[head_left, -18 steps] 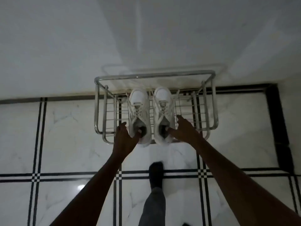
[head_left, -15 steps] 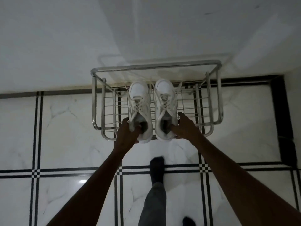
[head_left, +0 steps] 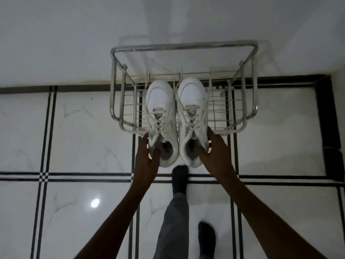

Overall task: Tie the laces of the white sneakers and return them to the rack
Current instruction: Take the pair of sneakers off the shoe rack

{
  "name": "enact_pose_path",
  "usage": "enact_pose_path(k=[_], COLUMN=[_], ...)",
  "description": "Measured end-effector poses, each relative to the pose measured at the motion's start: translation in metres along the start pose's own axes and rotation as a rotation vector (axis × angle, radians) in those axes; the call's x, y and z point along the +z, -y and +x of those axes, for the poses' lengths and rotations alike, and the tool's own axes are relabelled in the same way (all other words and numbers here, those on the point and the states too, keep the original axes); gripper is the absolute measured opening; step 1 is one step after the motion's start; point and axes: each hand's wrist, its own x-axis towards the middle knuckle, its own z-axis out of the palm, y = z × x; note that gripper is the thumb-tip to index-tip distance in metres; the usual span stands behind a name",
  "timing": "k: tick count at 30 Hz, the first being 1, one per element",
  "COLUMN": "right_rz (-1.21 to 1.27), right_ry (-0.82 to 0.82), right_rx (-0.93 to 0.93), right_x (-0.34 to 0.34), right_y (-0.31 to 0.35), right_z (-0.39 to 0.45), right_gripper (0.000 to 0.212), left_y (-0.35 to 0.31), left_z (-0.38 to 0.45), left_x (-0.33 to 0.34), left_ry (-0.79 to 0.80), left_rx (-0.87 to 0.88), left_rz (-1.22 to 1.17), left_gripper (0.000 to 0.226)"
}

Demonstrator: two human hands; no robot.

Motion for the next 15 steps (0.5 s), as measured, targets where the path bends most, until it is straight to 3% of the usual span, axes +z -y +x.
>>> enact_pose_path(k=[3,8,12,15], right_rz=[-0.012,-0.043,-0.015,-0.039], right_ry=[0.015,0.116,0.17,0.203], right_rx=[0.002,0.097,0.242,0.296], right_x=[0.011,0.043,0.09,0.133], right_y=[-0.033,-0.104,-0.174,-0.233], right_z=[-0.058,-0.124,-0.147,-0.134], right_gripper=[0.064,0.041,0.039,0.039], left_y=[0.039,0.114,0.189,0.261], left_z=[-0.06,-0.124,-0.142,-0.125], left_x=[0.007,0.033,0.062,0.092], left_ry=[-0.028,-0.016,0.064,0.096], left_rx=[0.007,-0.118,-0.279,-0.303], left_rz=[-0.012,0.028,0.006,0.008], left_gripper=[0.058,0.052,0.046,0.041])
